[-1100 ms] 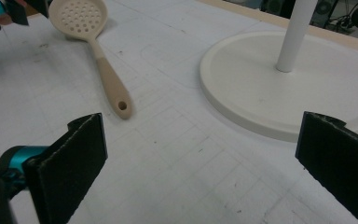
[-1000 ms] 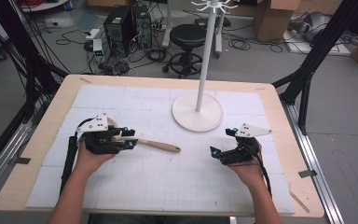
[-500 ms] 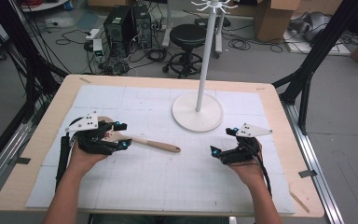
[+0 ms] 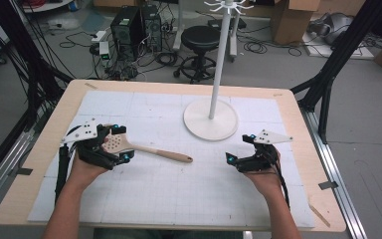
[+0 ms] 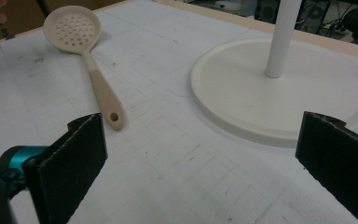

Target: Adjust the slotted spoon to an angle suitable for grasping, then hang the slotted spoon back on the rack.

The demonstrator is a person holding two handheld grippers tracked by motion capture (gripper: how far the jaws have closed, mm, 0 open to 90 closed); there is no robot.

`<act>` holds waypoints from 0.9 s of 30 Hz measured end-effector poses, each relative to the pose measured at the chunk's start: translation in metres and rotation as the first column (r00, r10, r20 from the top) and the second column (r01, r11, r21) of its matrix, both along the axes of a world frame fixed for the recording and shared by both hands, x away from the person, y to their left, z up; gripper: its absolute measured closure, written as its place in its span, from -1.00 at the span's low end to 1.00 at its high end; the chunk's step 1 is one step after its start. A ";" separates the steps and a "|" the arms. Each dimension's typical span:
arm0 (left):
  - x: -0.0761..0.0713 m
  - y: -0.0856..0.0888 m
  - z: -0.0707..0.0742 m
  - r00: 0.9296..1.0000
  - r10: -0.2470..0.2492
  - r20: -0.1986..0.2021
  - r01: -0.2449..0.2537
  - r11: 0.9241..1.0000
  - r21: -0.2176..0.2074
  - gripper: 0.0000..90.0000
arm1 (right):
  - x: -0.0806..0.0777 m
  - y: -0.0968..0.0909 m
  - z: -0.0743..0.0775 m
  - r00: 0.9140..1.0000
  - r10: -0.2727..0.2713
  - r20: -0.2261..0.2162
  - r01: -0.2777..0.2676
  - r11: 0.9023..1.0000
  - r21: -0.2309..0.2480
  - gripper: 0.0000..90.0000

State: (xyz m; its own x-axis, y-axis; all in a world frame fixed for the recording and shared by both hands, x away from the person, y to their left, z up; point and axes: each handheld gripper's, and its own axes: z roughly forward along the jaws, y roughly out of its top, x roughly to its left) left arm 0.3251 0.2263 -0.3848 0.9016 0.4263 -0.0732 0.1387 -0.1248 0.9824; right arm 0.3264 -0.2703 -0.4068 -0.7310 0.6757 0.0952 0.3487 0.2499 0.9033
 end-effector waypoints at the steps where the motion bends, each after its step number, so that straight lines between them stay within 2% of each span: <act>1: 0.000 0.001 0.000 1.000 -0.008 0.010 0.008 1.000 -0.006 -0.86 | 0.000 0.000 0.000 1.000 0.001 0.000 -0.001 1.000 -0.001 -0.98; 3: -0.001 0.001 0.001 0.999 -0.016 0.028 0.017 1.000 -0.012 -0.86 | 0.000 0.000 -0.001 1.000 0.004 0.001 -0.004 1.000 -0.005 -0.98; 6: -0.003 0.000 0.001 0.999 -0.022 0.034 0.022 1.000 -0.007 -0.86 | 0.001 0.001 0.000 1.000 0.003 0.001 -0.003 1.000 -0.003 -0.98; 13: 0.001 -0.004 -0.005 1.000 -0.024 0.011 0.023 0.999 0.032 -0.86 | 0.000 -0.003 0.001 1.000 -0.004 0.003 0.004 1.000 0.011 -0.98; 17: 0.003 -0.007 -0.005 0.999 -0.028 0.018 0.027 0.999 0.042 -0.86 | 0.000 -0.001 0.001 1.000 0.008 0.004 -0.008 1.000 0.005 -0.98; 23: 0.012 -0.017 -0.003 1.000 -0.016 0.019 0.014 0.996 0.083 -0.86 | -0.004 0.005 0.001 1.000 0.030 0.005 -0.030 0.999 -0.023 -0.99; 27: 0.023 -0.028 -0.002 1.000 -0.020 0.010 0.019 0.993 0.114 -0.85 | -0.003 0.002 0.002 1.000 0.024 0.011 -0.024 1.000 -0.005 -0.98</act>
State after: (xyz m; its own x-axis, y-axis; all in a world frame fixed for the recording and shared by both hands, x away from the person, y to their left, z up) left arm 0.3482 0.1980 -0.3866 0.9104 0.4135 -0.0154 0.1248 -0.2389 0.9630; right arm 0.3232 -0.2684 -0.4048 -0.7479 0.6584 0.0841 0.3326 0.2622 0.9059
